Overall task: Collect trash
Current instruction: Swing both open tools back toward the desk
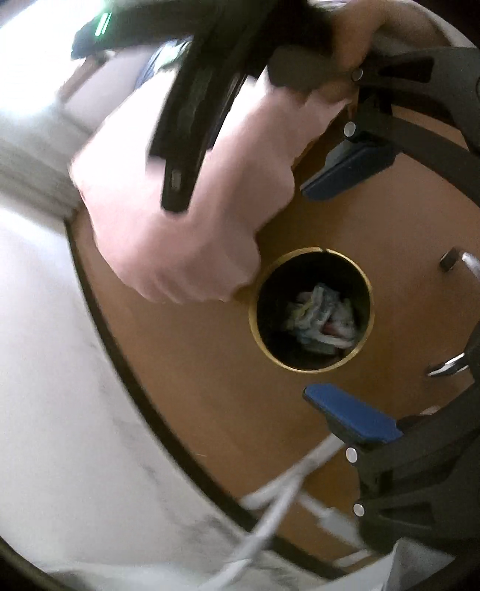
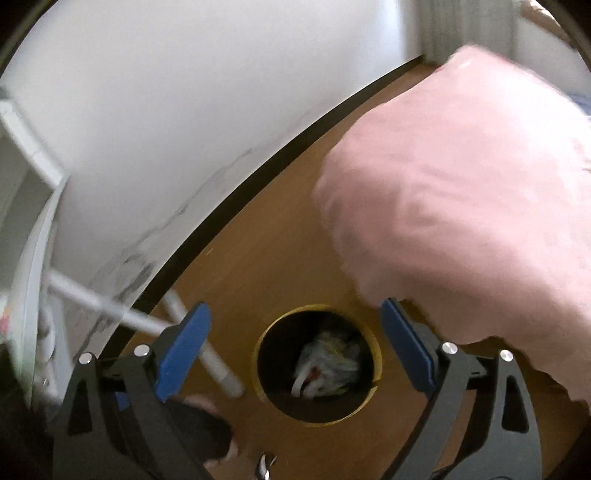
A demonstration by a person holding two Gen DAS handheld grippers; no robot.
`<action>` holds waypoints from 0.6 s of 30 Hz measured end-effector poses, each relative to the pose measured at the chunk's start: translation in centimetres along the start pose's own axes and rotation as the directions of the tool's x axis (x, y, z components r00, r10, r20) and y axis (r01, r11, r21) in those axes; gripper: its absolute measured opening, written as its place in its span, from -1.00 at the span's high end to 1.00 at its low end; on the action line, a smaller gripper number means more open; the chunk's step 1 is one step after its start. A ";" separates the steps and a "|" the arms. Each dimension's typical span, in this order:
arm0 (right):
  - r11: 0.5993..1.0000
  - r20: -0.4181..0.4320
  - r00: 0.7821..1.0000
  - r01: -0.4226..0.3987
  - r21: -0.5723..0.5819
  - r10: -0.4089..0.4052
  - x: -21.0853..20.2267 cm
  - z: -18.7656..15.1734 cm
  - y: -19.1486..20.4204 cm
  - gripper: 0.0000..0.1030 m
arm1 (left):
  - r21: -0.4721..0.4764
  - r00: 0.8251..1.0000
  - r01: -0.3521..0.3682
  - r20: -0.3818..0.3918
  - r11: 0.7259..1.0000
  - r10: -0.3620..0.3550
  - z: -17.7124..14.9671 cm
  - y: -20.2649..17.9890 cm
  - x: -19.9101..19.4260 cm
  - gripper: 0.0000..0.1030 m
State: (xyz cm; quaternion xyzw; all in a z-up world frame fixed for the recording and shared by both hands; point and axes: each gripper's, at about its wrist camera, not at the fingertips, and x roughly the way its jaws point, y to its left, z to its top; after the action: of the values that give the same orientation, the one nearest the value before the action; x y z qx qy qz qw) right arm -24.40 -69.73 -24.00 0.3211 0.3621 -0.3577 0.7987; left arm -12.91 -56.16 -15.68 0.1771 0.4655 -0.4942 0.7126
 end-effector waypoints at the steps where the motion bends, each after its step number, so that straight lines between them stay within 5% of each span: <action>1: 0.998 0.043 0.998 0.056 0.001 -0.056 -1.0 0.3 -0.1 -0.80 | 0.061 0.998 0.011 0.066 0.998 -0.015 0.0 -1.2 -2.3 -0.87; 5: 0.957 0.310 0.909 0.291 0.004 -0.277 -7.3 0.5 0.6 -0.87 | 0.183 0.949 -0.028 0.314 0.983 -0.032 -1.0 -2.6 -11.6 -0.87; 7: 0.960 0.406 0.877 0.279 0.005 -0.257 -10.3 0.1 1.4 -0.87 | 0.185 0.935 -0.042 0.355 0.982 -0.027 -1.6 -1.3 -15.8 -0.88; 9: 0.977 0.443 0.876 0.215 -0.001 -0.193 -12.1 -0.5 2.4 -0.87 | 0.160 0.923 -0.105 0.382 0.981 0.037 -2.7 1.4 -20.0 -0.88; 13: 0.984 0.465 0.885 0.117 -0.133 -0.042 -14.4 -2.3 7.6 -0.87 | 0.025 0.872 -0.279 0.426 0.960 0.242 -6.2 9.8 -26.9 -0.88; 15: 0.965 0.449 0.893 0.094 -0.247 0.027 -14.9 -3.4 11.6 -0.87 | -0.103 0.822 -0.412 0.386 0.905 0.418 -8.4 15.8 -29.6 -0.88; 18: 0.926 0.406 0.905 0.038 -0.375 0.126 -14.9 -4.7 17.4 -0.87 | -0.333 0.753 -0.500 0.289 0.800 0.591 -11.6 24.5 -32.7 -0.88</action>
State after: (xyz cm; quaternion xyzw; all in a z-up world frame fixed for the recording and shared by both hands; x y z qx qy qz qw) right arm -19.23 -51.73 -10.04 0.0861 0.2345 -0.3245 0.9123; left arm 0.16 -19.23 0.78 0.1217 0.3015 -0.2290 0.9175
